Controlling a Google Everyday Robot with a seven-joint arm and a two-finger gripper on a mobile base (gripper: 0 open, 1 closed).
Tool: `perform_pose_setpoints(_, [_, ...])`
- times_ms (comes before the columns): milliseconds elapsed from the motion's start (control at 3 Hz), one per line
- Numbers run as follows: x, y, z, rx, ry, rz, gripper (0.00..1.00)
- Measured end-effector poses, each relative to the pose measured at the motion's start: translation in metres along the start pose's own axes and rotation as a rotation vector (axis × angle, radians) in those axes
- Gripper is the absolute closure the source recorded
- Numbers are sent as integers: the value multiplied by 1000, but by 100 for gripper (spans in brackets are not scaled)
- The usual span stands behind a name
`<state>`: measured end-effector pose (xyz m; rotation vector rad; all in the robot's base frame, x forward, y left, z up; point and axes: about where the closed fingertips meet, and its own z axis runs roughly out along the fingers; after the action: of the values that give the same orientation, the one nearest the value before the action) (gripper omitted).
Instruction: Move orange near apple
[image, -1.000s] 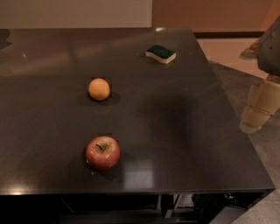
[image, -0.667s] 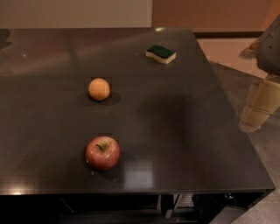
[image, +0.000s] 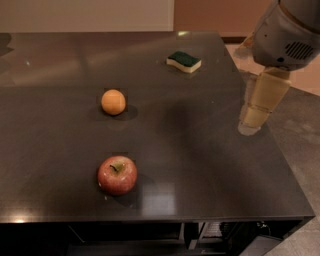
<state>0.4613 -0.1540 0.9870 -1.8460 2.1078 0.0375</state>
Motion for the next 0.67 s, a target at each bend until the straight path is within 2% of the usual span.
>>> perform_pose_setpoints(333, [-40, -11, 14, -27, -42, -40, 0])
perform_pose_setpoints(667, [-82, -22, 42, -56, -63, -63, 0])
